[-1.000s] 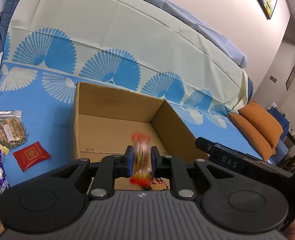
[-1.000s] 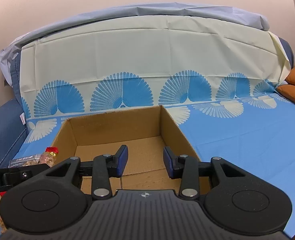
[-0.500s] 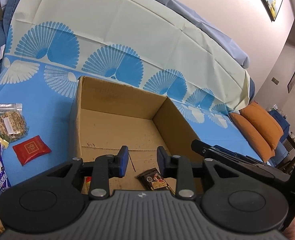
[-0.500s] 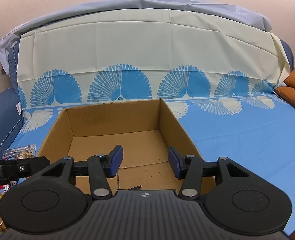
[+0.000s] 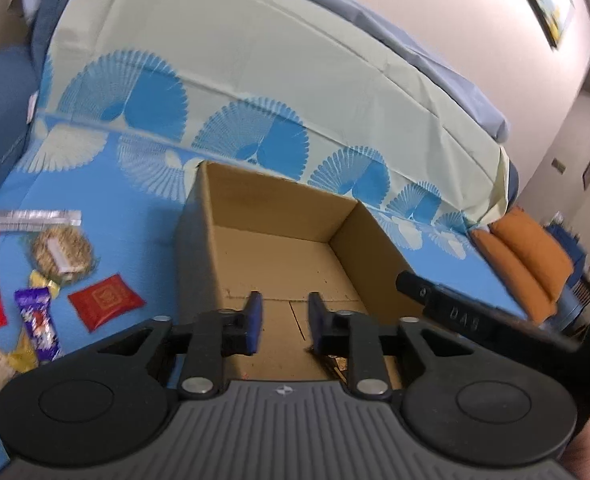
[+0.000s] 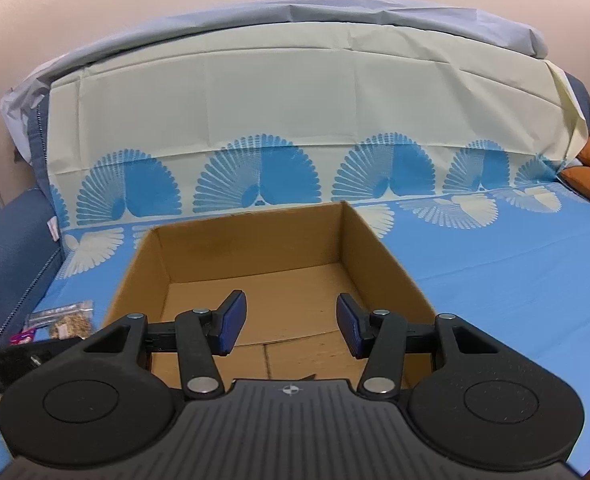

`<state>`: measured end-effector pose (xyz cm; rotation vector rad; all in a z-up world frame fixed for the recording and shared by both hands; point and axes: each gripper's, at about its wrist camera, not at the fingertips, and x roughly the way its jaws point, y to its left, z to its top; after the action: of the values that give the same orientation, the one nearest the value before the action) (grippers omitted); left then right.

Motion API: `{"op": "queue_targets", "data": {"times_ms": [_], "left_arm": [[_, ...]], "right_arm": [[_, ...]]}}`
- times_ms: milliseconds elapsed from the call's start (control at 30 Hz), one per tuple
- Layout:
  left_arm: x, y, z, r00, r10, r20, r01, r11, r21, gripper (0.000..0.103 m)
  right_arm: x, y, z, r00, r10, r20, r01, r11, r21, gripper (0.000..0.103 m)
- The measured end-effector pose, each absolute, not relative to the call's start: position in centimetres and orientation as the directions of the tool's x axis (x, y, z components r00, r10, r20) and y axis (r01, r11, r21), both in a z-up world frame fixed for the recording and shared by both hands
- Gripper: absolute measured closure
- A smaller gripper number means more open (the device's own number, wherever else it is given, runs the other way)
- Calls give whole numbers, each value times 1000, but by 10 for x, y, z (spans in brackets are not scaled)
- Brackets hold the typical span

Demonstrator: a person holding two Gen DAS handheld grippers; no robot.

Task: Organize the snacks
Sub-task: 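Move both tools back to the snack pile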

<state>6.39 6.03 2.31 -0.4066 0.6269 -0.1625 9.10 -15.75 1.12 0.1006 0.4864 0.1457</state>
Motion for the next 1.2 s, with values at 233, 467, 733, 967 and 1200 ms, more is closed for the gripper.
{"op": "queue_targets", "data": {"times_ms": [233, 467, 733, 967, 1200], "left_arm": [[58, 129, 49, 812, -257, -525, 40, 920, -389, 82], [50, 204, 8, 798, -294, -527, -91, 804, -587, 84], [48, 241, -5, 791, -229, -567, -250, 725, -642, 78], [51, 265, -30, 714, -211, -667, -405, 653, -640, 57], [46, 280, -43, 644, -144, -752, -538, 614, -578, 46]], "right_arm": [[79, -133, 16, 872, 241, -425, -208, 970, 124, 65], [64, -100, 24, 837, 376, -397, -353, 926, 132, 65], [51, -40, 23, 703, 572, -423, -553, 813, 182, 65], [42, 19, 5, 545, 665, -511, -680, 707, 195, 59], [42, 59, -24, 425, 652, -628, -711, 670, 215, 35]]}}
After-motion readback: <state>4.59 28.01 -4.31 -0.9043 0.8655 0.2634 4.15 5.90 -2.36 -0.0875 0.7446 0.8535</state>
